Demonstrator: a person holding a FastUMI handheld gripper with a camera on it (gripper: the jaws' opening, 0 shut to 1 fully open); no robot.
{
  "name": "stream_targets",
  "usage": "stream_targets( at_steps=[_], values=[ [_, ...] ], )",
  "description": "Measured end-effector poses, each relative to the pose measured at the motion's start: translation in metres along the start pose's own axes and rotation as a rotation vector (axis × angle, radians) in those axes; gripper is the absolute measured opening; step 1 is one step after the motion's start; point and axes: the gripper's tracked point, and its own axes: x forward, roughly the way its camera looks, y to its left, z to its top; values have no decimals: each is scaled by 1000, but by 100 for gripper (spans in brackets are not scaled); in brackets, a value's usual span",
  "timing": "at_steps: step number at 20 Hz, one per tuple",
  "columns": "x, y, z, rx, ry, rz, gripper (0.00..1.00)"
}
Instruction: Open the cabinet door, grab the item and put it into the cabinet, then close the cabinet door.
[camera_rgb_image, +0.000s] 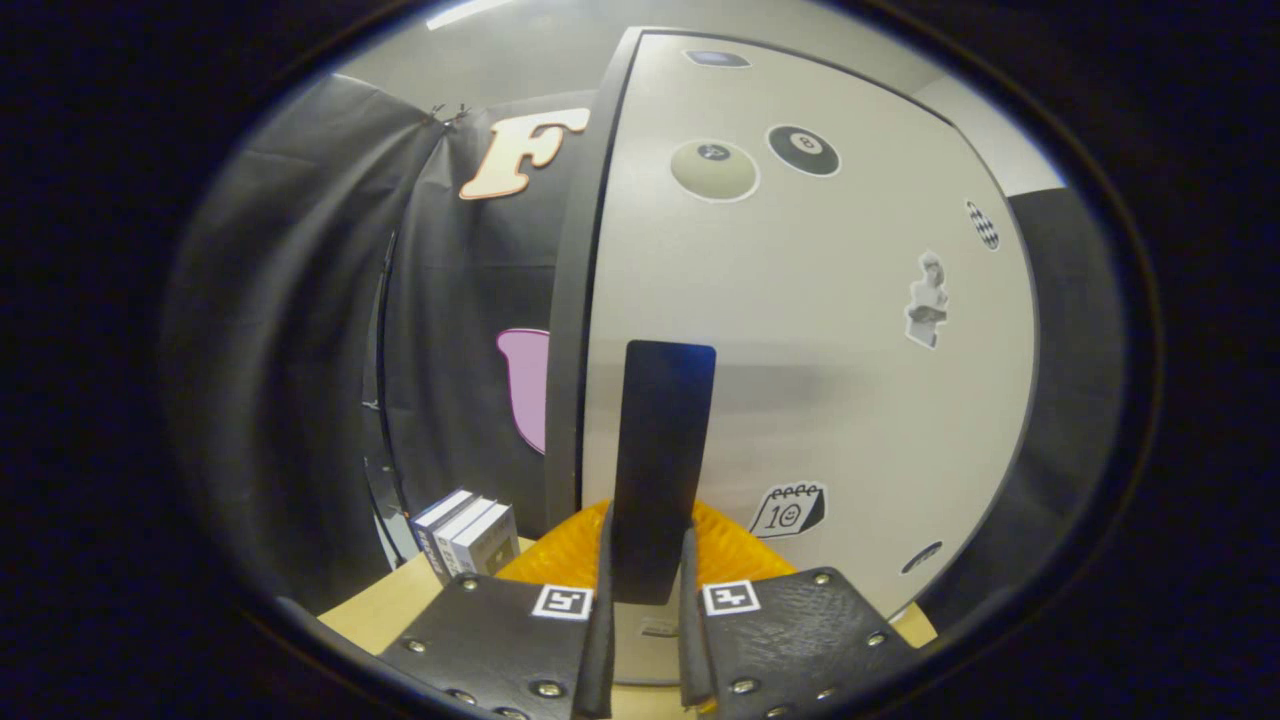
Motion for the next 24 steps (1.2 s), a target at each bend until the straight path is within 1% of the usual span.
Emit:
stream_targets(
  at_steps=[4,5,9,16,24],
  values=[
    [-2,0,-1,2,-1,18,26],
    [-3,0,-1,6,-3,23,13],
    [-13,1,0,-18,3,53,13],
    [-36,2,1,-21,16,116,13],
    [-76,-17,-9,-14,42,160,13]
  ],
)
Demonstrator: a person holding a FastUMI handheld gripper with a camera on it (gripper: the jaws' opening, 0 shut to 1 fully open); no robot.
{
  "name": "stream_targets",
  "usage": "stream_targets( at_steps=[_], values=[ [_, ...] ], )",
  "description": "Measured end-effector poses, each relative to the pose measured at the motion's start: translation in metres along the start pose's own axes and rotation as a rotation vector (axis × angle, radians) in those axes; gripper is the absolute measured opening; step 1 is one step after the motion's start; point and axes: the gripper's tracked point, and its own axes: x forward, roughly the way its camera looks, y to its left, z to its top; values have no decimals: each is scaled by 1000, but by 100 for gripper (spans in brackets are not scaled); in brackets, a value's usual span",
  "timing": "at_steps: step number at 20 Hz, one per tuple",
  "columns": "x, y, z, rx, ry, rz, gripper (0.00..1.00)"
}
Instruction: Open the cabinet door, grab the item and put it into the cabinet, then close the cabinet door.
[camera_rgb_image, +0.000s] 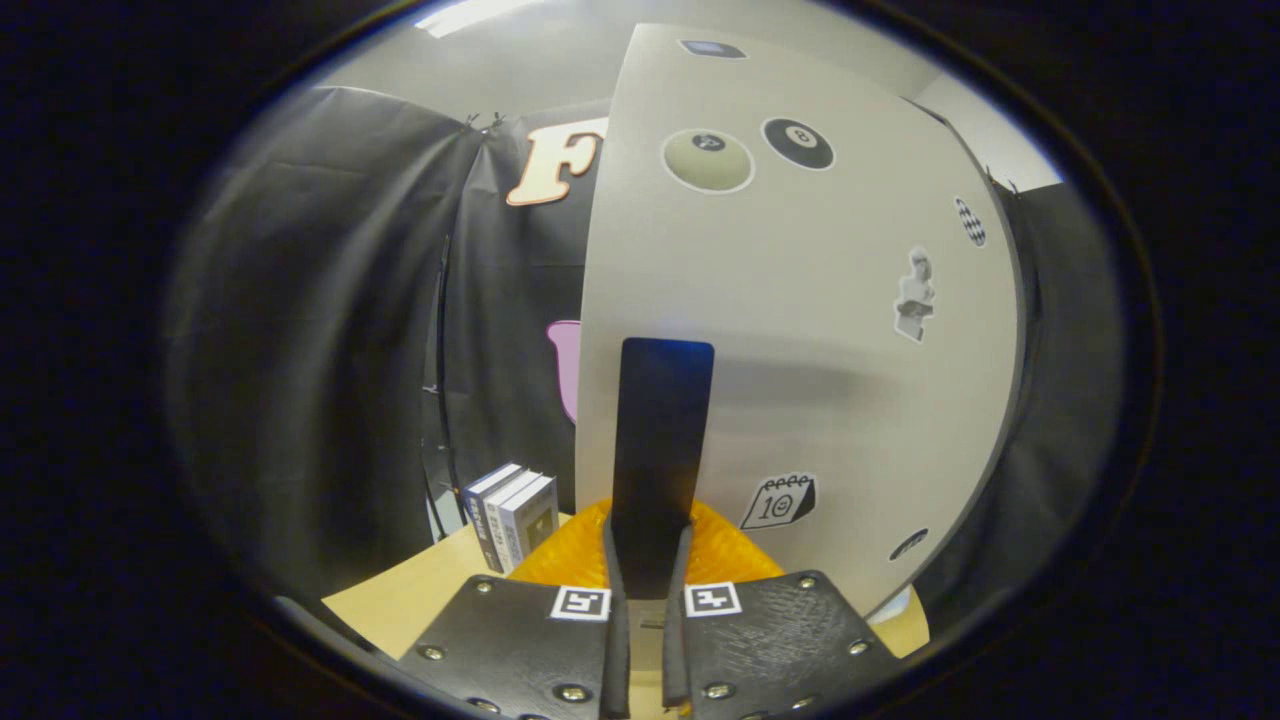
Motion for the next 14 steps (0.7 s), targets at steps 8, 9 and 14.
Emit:
stream_targets(
  at_steps=[8,9,14],
  values=[
    [-40,-12,-7,19,18,35,13],
    [-45,-13,-8,23,21,40,13],
    [-61,-20,-10,38,22,41,13]
  ],
)
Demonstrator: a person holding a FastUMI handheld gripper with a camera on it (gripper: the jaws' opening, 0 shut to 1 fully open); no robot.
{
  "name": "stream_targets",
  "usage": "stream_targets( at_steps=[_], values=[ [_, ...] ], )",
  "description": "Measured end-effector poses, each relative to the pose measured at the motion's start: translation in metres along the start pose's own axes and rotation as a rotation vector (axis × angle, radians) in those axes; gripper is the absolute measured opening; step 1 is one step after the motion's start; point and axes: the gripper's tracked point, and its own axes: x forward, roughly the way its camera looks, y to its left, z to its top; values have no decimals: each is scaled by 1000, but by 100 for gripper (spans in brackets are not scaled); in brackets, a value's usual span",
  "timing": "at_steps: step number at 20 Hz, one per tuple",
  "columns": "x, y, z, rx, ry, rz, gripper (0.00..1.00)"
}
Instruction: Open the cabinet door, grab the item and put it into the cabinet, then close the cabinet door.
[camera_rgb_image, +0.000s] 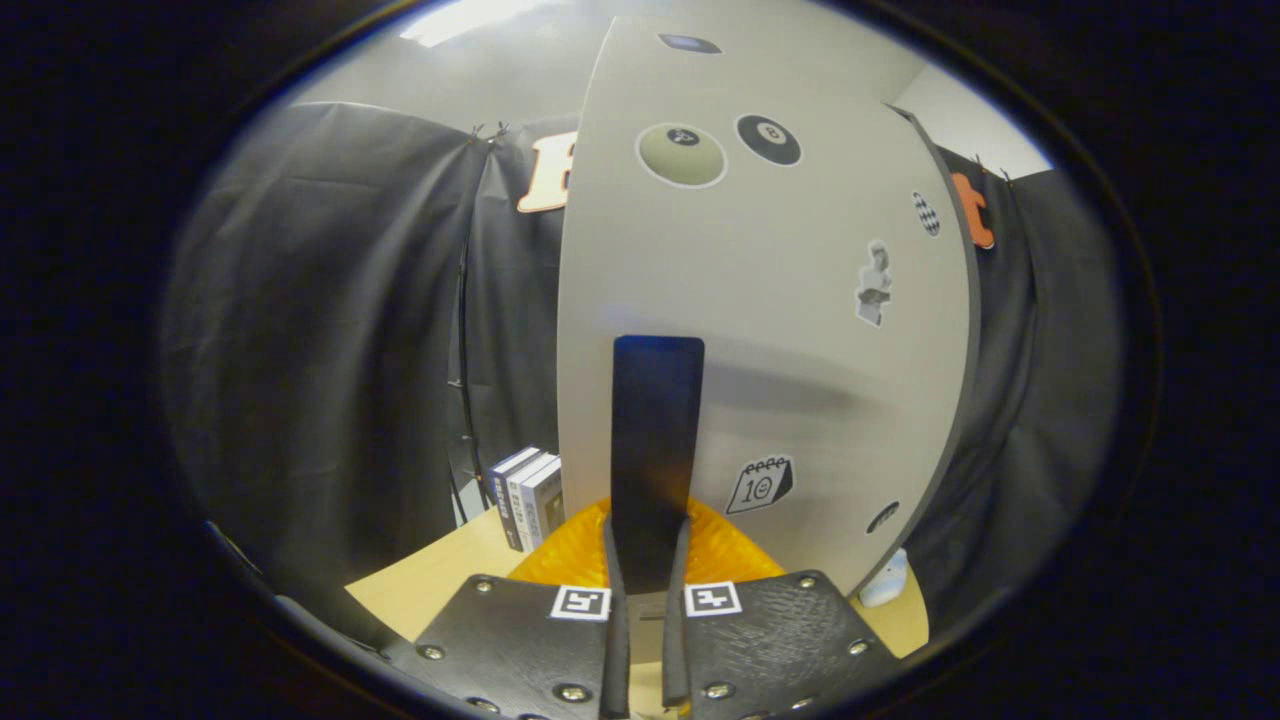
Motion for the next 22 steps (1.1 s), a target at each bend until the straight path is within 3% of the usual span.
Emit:
stream_targets(
  at_steps=[9,22],
  values=[
    [-42,-18,-1,28,13,-63,13],
    [-104,-80,-8,99,2,-304,12]
  ],
)
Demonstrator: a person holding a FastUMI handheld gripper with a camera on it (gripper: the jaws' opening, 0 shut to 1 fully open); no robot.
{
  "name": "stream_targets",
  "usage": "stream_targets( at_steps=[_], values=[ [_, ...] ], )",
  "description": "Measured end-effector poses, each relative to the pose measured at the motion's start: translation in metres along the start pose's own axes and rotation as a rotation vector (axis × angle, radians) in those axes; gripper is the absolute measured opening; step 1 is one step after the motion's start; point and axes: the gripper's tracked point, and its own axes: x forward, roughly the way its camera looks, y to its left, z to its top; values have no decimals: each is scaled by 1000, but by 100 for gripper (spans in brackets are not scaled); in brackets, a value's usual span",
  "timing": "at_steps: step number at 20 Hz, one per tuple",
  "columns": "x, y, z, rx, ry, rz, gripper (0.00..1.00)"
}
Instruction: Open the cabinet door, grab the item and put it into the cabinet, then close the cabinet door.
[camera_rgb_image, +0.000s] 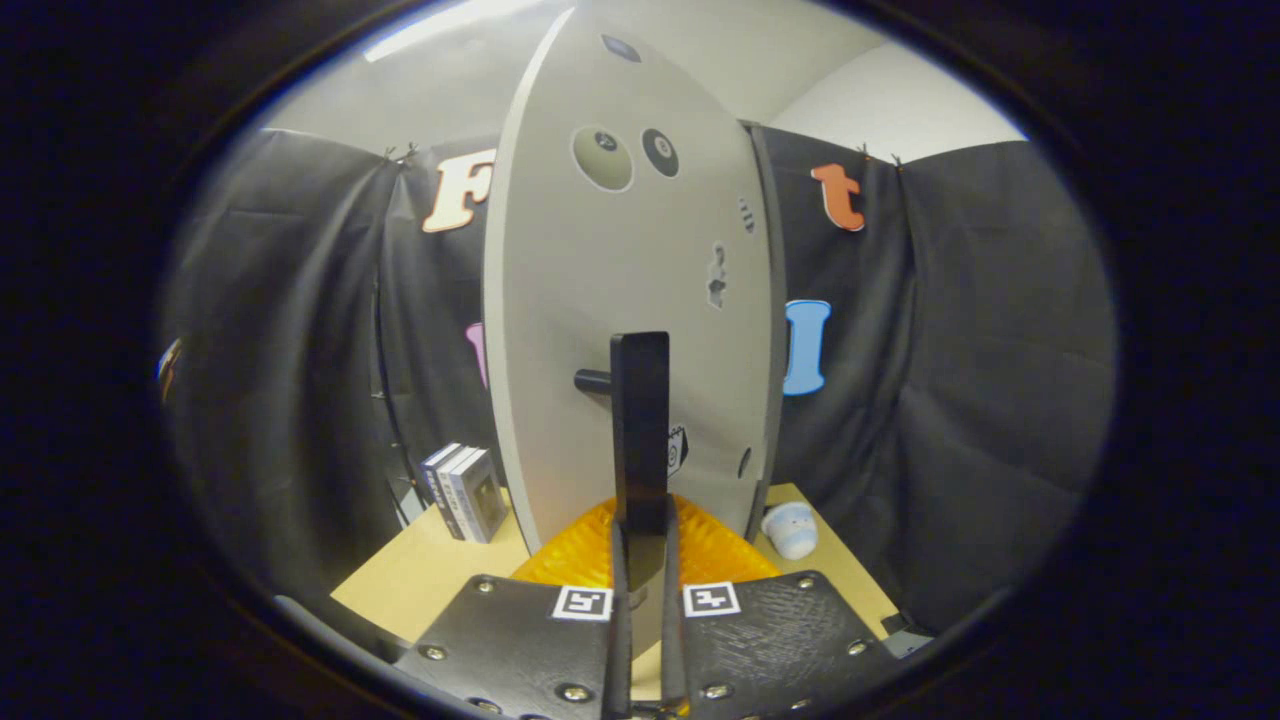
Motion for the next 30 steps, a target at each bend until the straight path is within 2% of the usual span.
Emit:
stream_targets(
  at_steps=[16,18,19,25,30],
  values=[
    [-34,-124,-14,25,20,-254,11],
    [-37,-134,-14,32,25,-255,9],
    [-34,-137,-15,46,20,-247,3],
    [-39,-143,-17,20,26,-182,3],
    [-60,-162,-21,35,8,-245,4]
  ],
)
